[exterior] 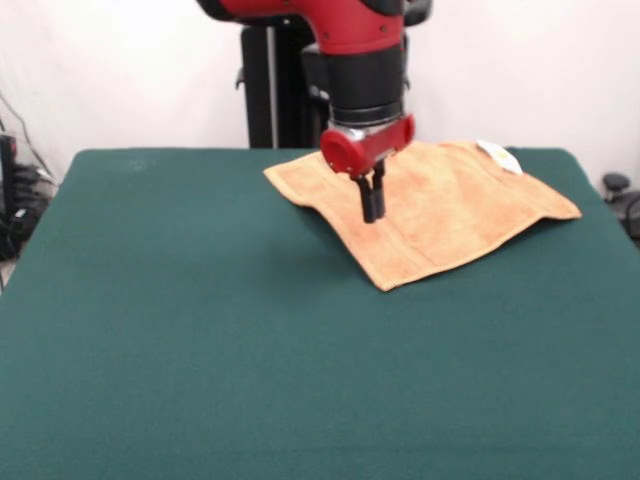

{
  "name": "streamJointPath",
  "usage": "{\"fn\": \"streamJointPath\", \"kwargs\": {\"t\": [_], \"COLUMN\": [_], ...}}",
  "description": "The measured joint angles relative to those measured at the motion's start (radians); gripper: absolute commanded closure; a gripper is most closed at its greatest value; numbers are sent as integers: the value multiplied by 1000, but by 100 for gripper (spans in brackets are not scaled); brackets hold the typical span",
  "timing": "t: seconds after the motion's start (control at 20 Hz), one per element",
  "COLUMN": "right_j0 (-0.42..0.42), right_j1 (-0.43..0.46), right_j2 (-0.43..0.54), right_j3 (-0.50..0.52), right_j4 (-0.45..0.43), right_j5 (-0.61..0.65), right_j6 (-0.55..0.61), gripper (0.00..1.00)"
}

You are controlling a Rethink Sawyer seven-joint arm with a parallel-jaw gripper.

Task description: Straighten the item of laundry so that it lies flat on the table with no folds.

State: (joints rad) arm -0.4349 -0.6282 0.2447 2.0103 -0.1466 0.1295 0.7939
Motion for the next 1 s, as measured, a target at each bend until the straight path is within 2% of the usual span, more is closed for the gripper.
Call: {"fn": "streamJointPath", "kwargs": {"t": [0.45,1.0], "right_j0": [95,157], "right_j1": [78,169], "right_j2": [-27,-96], "right_j3": [-8,-12], "right_j4": [51,81], "right_j5": [25,33], "right_j6": [0,0], "gripper": [100,100]}}
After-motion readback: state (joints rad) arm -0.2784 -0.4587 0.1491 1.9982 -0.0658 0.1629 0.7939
